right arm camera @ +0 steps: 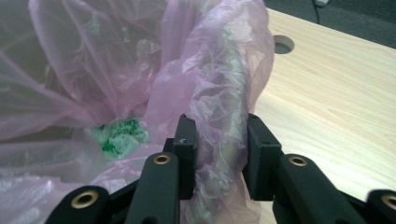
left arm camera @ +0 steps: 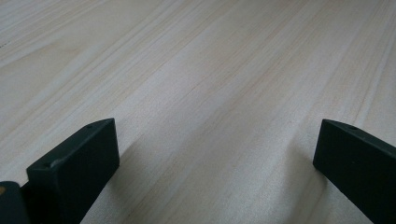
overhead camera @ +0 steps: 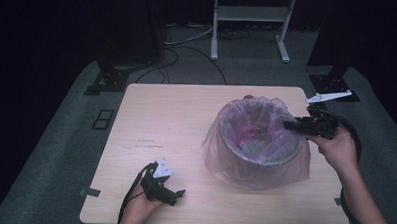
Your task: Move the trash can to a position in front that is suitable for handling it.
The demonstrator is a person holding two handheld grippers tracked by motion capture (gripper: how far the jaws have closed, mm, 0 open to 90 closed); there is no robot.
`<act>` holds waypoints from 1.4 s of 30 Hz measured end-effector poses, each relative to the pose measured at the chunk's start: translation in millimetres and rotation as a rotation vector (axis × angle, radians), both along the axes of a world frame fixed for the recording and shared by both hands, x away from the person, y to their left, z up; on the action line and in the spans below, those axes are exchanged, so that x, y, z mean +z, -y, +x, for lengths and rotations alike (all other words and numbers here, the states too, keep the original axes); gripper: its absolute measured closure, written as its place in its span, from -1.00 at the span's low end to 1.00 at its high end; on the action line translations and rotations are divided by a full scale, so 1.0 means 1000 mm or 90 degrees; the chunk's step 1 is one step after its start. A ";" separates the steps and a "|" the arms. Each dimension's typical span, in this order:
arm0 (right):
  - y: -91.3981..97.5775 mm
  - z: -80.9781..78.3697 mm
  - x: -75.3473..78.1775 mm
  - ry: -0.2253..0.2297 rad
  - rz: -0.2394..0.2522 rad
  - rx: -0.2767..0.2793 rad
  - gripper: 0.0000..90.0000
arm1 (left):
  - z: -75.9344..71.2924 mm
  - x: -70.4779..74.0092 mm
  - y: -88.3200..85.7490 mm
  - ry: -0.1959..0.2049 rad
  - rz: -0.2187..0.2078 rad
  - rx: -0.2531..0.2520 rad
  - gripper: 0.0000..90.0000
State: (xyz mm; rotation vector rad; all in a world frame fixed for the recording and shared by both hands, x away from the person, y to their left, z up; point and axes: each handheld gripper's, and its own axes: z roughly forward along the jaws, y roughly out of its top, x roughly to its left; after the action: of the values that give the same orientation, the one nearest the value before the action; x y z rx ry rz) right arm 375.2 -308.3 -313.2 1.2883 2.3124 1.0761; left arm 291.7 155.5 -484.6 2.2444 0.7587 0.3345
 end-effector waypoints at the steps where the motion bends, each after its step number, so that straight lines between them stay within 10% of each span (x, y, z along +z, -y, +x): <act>1: -0.001 0.000 0.000 0.000 -0.001 0.003 0.58 | 0.000 0.000 0.000 0.000 0.000 0.000 -1.00; 42: -0.061 -0.046 0.003 -0.007 -0.047 0.170 0.71 | -0.001 0.000 -0.001 0.000 0.003 -0.002 -1.00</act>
State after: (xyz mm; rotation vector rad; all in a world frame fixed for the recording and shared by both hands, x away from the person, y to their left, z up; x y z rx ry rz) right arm 329.4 -247.8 -309.7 0.9802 2.5594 1.0513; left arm 291.0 156.4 -484.3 2.2501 0.7554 0.3352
